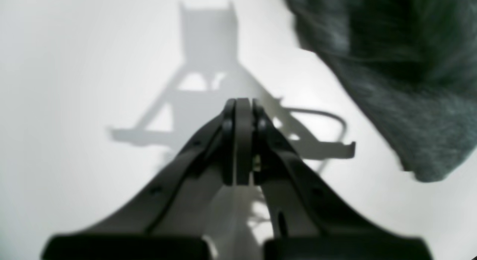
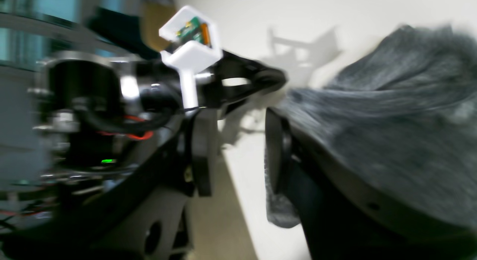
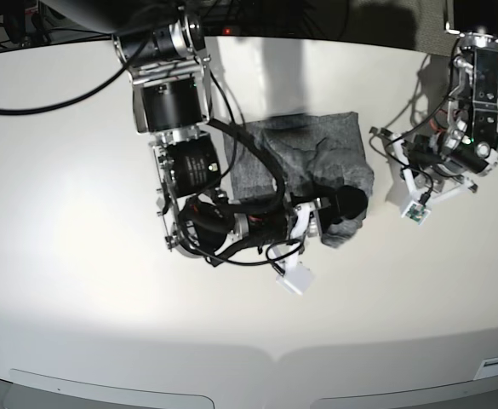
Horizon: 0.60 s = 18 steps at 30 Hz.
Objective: Fold the T-shirt properly
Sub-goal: 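Grasp the other end with the right gripper and fold it over the stack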
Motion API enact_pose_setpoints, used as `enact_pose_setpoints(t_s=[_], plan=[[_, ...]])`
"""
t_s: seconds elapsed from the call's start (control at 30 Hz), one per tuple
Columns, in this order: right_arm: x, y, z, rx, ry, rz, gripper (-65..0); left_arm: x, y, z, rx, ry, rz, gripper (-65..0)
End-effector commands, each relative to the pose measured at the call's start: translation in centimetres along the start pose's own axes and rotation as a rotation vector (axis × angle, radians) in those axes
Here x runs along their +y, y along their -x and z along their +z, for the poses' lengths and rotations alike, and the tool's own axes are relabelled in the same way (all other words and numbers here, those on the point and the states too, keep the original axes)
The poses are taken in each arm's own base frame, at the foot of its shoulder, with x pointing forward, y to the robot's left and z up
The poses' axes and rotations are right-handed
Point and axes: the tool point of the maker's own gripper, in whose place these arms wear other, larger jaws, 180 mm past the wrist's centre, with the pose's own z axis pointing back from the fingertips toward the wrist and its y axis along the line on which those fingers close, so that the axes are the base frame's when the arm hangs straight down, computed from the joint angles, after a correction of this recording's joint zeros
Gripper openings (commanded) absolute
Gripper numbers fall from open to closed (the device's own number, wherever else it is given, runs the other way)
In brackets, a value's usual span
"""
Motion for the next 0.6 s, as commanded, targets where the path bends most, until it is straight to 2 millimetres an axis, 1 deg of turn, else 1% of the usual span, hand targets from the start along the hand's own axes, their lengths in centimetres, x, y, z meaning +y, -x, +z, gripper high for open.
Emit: enact_pose_setpoints(t_s=[0.0,0.07,0.13,0.27,0.3,0.37,0.43,0.5,0.57], plan=[[1.7,-2.5,0.1,-0.061,-0.057,0.044,-42.8,1.1,-1.7,0.8,-0.06,-0.035,-0.01,-65.0],[3.0,-3.0,0.1,-0.092,-0.122,0.039,-42.8,1.8,-2.1,1.4,-0.073,-0.059,-0.018,-65.0],[4.0,-3.5,0.1,-0.116,-0.173,0.036,-42.8,2.0,-2.5,1.8,-0.089,-0.069,-0.028,-65.0],[4.1,-4.2,0.3,-0.121,-0.17,0.052,-42.8,2.0,-3.3,2.1,-0.123,-0.073,-0.035,-65.0],[3.8,-4.4,0.3,-0.112,-0.148,0.064,-42.8,2.1,-3.3,2.1,-0.127,-0.074,-0.035,-65.0],[2.5,-4.8,0.7,-0.085,-0.068,0.092,-42.8,2.0,-3.6,2.2,-0.142,-0.073,-0.035,-65.0],[0.7,-5.2,1.3,-0.06,0.036,0.117,-42.8,2.2,-3.9,2.2,-0.157,-0.081,-0.022,-65.0],[-1.6,-5.8,2.3,-0.045,0.167,0.143,-42.8,2.5,-4.1,2.3,-0.171,-0.099,0.007,-65.0],[-3.5,-7.1,3.0,-0.074,0.291,0.183,-42.8,2.5,-4.4,2.6,-0.184,-0.099,0.023,-65.0]])
